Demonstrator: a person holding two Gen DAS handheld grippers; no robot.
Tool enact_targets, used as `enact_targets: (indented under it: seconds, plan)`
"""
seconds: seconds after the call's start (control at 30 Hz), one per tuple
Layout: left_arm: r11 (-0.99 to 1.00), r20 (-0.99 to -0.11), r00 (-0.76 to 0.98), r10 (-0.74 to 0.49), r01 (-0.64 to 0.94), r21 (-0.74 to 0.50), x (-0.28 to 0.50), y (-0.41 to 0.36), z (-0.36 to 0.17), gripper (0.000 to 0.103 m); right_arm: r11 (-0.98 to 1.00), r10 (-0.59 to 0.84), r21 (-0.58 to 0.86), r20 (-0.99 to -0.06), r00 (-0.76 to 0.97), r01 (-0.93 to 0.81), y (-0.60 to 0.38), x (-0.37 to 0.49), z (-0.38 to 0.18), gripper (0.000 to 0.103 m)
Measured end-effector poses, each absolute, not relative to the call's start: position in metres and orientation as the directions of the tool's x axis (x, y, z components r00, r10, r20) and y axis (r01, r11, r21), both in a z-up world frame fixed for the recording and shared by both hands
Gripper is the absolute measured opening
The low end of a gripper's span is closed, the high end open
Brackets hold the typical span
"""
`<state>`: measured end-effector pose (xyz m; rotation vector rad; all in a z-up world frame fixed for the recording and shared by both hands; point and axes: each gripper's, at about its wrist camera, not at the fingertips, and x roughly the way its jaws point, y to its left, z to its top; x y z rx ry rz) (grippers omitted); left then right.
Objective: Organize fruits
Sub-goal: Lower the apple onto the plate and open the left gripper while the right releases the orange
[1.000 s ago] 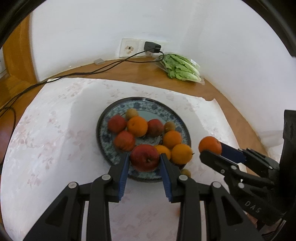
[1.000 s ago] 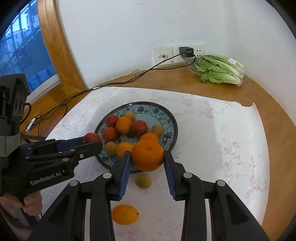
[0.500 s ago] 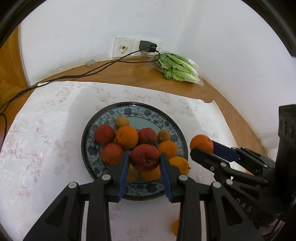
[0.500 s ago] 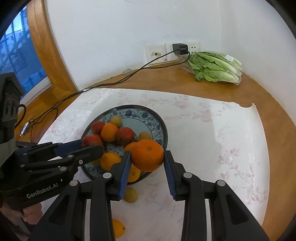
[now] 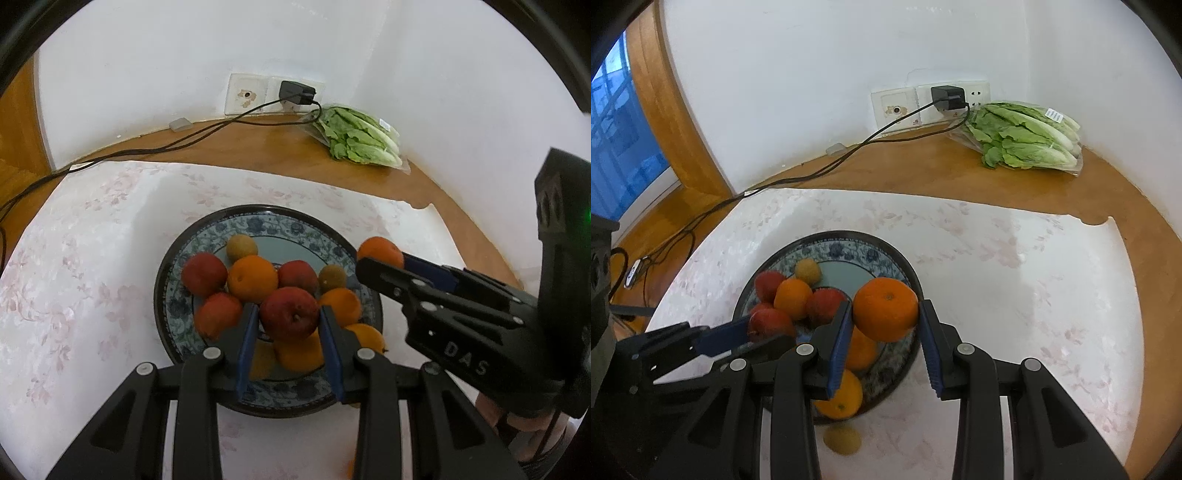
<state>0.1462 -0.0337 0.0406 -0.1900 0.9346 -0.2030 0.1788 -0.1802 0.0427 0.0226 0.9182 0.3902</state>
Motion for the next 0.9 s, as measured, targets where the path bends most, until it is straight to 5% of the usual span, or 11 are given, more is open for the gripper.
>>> enact_targets:
  seconds: [0.9]
  plan:
    - [0.963, -0.77, 0.586, -0.254, 0.079, -0.257, 0.145, -0.027, 0.04, 0.039, 0.923, 0.334, 0.15, -0.768, 0.546, -0.353, -0.165, 0.195, 0.031, 0.039]
